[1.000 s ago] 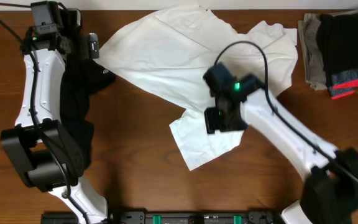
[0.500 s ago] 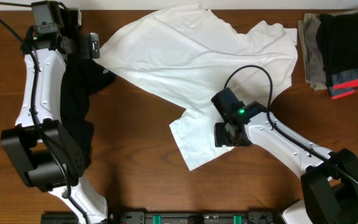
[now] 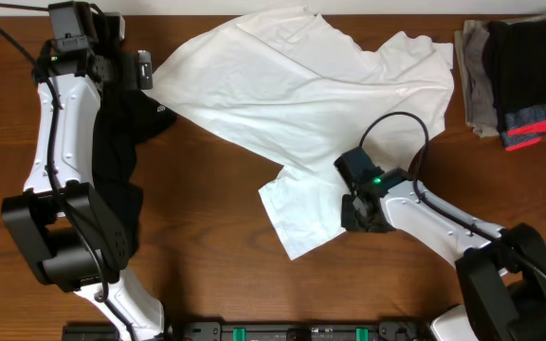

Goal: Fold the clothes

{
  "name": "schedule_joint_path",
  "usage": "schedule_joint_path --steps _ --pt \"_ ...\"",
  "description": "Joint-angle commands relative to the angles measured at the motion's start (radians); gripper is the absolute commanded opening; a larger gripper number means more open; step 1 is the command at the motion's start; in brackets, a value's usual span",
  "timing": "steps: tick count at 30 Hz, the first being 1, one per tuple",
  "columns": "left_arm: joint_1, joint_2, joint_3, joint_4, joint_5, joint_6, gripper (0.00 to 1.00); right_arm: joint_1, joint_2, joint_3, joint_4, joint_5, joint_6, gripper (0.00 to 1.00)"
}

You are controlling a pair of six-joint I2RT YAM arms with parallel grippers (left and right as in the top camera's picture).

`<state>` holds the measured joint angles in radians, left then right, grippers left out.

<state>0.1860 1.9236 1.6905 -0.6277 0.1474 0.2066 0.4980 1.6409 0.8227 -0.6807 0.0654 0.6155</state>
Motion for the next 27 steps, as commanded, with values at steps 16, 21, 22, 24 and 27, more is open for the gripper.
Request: schedule_joint_path --steps 16,21,22,24,27 --pt "-0.004 0.018 0.001 -0.013 -0.002 -0.005 0.98 -0.074 0.001 -0.034 0.034 0.020 0.071 0.01" --pt "-0.005 0.018 0.001 -0.027 -0.002 -0.006 0.98 -0.193 -0.031 -0.033 -0.093 0.026 0.075 0.01" --pt "-0.006 0.018 0.001 -0.030 -0.002 -0.005 0.98 -0.228 -0.043 -0.033 -0.111 0.029 0.062 0.01" --pt "-0.009 0.018 0.001 -0.035 -0.002 -0.005 0.98 -0.299 -0.068 -0.033 -0.124 0.028 0.006 0.01" --pt "-0.019 0.018 0.001 -0.049 -0.002 -0.005 0.98 -0.404 -0.090 -0.029 -0.112 0.007 -0.119 0.01"
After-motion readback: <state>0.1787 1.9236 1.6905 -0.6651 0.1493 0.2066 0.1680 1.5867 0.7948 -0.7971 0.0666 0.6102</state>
